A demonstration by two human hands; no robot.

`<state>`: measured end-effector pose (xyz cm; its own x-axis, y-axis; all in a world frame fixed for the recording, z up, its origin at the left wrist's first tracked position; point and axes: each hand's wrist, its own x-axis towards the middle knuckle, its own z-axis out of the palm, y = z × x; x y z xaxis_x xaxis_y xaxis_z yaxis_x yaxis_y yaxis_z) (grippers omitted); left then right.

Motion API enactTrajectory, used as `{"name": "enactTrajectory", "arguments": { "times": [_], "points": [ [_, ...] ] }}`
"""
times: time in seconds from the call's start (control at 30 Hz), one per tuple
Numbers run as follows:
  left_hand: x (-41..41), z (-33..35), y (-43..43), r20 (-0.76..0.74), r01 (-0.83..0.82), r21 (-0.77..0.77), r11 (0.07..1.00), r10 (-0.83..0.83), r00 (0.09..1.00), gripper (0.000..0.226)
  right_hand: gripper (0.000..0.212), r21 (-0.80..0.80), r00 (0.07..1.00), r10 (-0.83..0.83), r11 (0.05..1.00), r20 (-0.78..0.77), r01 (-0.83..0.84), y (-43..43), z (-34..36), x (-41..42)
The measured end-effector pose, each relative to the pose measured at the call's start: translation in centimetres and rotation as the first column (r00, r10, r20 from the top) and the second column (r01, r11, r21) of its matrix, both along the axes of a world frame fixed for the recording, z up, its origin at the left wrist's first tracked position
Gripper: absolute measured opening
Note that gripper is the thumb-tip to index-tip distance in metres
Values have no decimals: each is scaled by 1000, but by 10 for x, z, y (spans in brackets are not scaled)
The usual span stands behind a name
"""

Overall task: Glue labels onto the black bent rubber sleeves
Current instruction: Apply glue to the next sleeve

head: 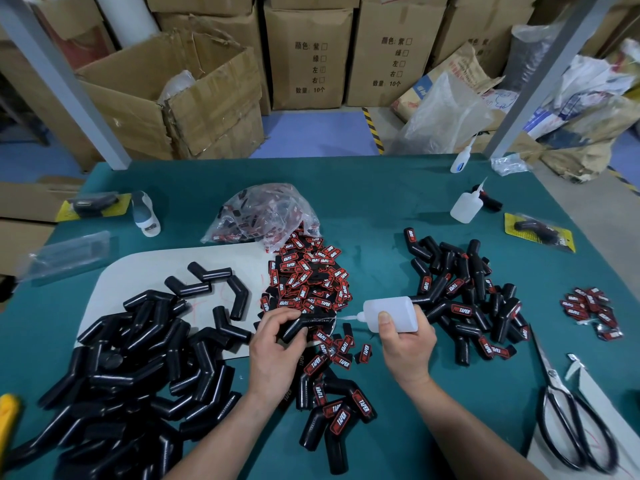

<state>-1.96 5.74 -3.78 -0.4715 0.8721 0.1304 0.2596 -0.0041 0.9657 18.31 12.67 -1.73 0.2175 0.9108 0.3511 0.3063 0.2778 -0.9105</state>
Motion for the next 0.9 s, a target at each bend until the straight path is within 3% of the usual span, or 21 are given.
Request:
{"name": "enactTrajectory", "arguments": {
  "times": [0.47, 0.63, 0.8, 0.9],
  "points": [
    [-1, -6, 0, 60, 28, -18, 999, -27, 998, 45, 51, -19, 1000, -3, 1000, -15, 3, 0, -1, 0],
    [0, -4, 1, 67, 10, -29, 1000, -8, 998, 46, 25, -32, 994, -27, 999, -104, 24, 0, -2, 0],
    [0, -3, 1, 72, 7, -43, 999, -4, 997, 45, 21, -54, 990, -49, 998, -133, 43, 1, -5, 2],
    [0, -3, 1, 96, 10, -52, 999, -5, 995, 43, 29, -32, 996, -15, 999, -92, 12, -2, -5, 0]
  ]
}}
